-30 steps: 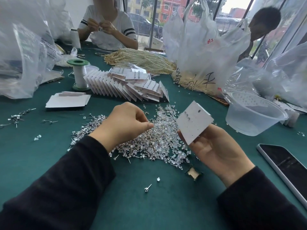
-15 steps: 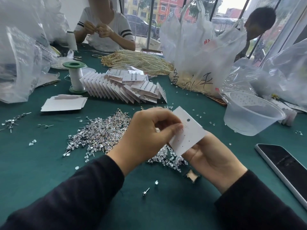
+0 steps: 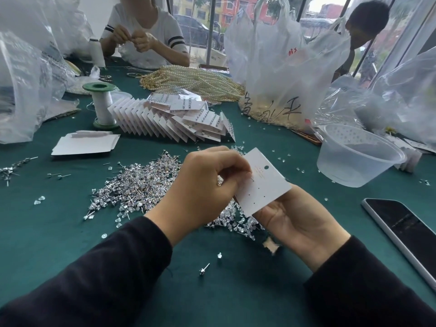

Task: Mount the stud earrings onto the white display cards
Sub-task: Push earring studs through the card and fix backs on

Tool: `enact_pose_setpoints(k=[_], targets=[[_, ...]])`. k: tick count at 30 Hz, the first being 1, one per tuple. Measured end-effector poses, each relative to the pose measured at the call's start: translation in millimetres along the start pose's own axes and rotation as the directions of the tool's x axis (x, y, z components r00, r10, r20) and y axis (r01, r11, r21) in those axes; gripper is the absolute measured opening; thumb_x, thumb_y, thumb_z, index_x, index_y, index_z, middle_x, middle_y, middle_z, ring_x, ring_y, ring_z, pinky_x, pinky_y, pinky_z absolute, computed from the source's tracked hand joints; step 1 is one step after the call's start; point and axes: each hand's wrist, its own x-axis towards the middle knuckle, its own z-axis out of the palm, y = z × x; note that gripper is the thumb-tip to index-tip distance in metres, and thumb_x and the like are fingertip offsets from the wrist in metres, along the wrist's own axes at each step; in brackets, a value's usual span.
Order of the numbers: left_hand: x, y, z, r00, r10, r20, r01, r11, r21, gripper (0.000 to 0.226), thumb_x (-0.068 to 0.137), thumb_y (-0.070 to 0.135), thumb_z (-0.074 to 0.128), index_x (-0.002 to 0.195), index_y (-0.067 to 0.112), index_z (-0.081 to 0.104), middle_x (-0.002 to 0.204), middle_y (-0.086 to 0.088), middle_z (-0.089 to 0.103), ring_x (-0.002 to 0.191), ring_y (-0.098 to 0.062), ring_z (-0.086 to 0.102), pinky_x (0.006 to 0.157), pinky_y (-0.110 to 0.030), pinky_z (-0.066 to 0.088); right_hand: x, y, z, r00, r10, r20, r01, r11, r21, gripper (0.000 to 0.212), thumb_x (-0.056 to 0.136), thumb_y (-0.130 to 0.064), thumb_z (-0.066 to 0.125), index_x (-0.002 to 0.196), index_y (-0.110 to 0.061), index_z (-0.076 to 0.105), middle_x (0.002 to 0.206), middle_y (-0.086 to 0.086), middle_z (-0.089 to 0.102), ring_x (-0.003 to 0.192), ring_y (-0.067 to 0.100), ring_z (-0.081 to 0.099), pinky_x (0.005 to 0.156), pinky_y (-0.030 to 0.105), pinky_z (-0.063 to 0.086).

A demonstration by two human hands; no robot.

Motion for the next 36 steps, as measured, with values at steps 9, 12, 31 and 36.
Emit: enact_pose_setpoints(k=[9, 12, 31, 36], targets=[[-1.0, 2.0, -4.0, 0.978, 0.186, 0.095, -0.204, 0.943, 0.262, 0.008, 0.080, 0.004, 0.061, 0.078, 0.002, 0.069, 0.077, -0.008, 0.066, 0.067, -0.024, 0.061, 0.061, -0.034, 0.049, 0.2, 1.6, 2.5, 0.997, 0.004, -0.077, -0.008, 0.999, -0.054, 0.029, 0.079, 0.006, 0.048, 0.066, -0.004, 0.073, 0.070, 0.008, 0.069, 0.060, 0.014, 0.066, 0.056, 0.022, 0.056], [-1.3, 2.5, -4.0, 0.978, 0.182, 0.099, -0.203, 0.942, 0.267, 0.008, 0.080, 0.004, 0.062, 0.078, 0.002, 0.069, 0.076, -0.008, 0.065, 0.067, -0.024, 0.061, 0.060, -0.034, 0.050, -0.2, 1.6, 3.2, 0.996, -0.002, -0.085, -0.003, 0.998, -0.060, 0.025, 0.082, 0.007, 0.047, 0.074, -0.002, 0.069, 0.071, 0.009, 0.068, 0.061, 0.015, 0.065, 0.056, 0.022, 0.056], [-6.0, 4.8, 2.9, 0.986, 0.068, 0.155, -0.107, 0.961, 0.256, 0.032, 0.073, 0.013, 0.060, 0.103, 0.006, 0.069, 0.092, -0.008, 0.064, 0.079, -0.023, 0.062, 0.071, -0.035, 0.052, 2.8, -0.9, 0.6, 0.991, 0.031, -0.128, -0.011, 0.988, 0.151, 0.016, 0.060, 0.000, 0.061, 0.072, 0.004, 0.070, 0.076, 0.016, 0.069, 0.068, 0.021, 0.069, 0.064, 0.029, 0.059], [-6.2, 4.9, 3.5, 0.991, 0.068, 0.119, -0.092, 0.974, 0.208, 0.031, 0.074, 0.009, 0.058, 0.102, 0.009, 0.070, 0.089, -0.007, 0.065, 0.076, -0.021, 0.062, 0.069, -0.033, 0.051, 1.7, 0.2, 0.8, 0.994, -0.017, -0.108, 0.034, 0.985, 0.167, 0.011, 0.055, 0.001, 0.065, 0.065, 0.001, 0.071, 0.075, 0.014, 0.070, 0.069, 0.021, 0.070, 0.064, 0.028, 0.058]])
